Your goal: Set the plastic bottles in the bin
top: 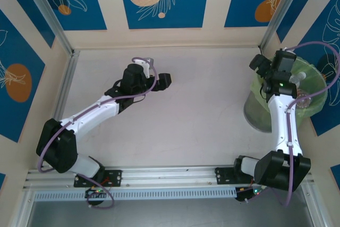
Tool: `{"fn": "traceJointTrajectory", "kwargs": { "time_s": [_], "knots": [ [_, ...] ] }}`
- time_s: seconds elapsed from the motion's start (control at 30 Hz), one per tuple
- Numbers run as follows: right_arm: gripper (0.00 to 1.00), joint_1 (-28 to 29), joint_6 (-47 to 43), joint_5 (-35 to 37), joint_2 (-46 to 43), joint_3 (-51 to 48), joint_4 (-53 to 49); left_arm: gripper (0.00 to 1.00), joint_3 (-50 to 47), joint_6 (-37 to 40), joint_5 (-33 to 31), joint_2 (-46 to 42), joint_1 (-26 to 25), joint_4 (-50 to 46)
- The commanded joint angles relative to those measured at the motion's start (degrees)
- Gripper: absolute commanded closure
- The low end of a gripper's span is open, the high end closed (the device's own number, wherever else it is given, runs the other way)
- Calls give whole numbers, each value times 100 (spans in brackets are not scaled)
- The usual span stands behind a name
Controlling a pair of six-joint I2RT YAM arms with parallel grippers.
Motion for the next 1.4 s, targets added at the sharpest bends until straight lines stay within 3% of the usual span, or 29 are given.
{"fn": "traceJointTrajectory", "kwargs": {
  "time_s": [0.0, 0.2, 0.37, 0.47, 0.53, 0.6, 0.67, 0.8, 0.87, 1.07, 1.33, 1.37],
  "knots": [
    [0, 293, -258, -188, -231, 287, 56, 0, -2, 35, -359, -148, 32, -156],
    [0, 983, -698, -304, -522, 153, 463, 0, -56, 320, -1586, -586, 248, -989],
    [0, 1224, -1547, -1503, -589, -416, 1303, 0, -525, 791, -3058, -1270, 714, -1434],
    [1, 1290, -2179, -2148, -413, -753, 1585, 0, -1002, 1302, -4342, -1706, 1006, -1425],
    [0, 1304, -2359, -2136, -248, -954, 1695, 0, -1411, 1514, -5153, -1937, 1259, -1272],
    [1, 1290, -2338, -1995, -110, -1223, 1901, 0, -1904, 1624, -5358, -2162, 1640, -1009],
    [0, 1256, -2249, -1947, 4, -1559, 2174, 0, -2426, 1633, -5304, -2333, 2012, -677],
    [0, 1227, -2089, -2204, 261, -2312, 2738, 0, -3437, 2026, -4347, -2279, 2643, 634],
    [0, 1225, -1983, -2140, 429, -2636, 2986, 0, -3770, 2284, -4163, -2002, 2715, 1312],
    [1, 1174, -1856, -1838, 950, -3333, 3753, 0, -3536, 2385, -3066, -993, 2923, 1662],
    [0, 1035, -1773, -2346, 1191, -4026, 5709, 0, -4139, 2949, -1879, 48, 2948, 4764],
    [1, 1021, -1765, -2412, 1199, -4002, 5704, 0, -4159, 3001, -1695, 46, 2945, 4773]
  ]
}}
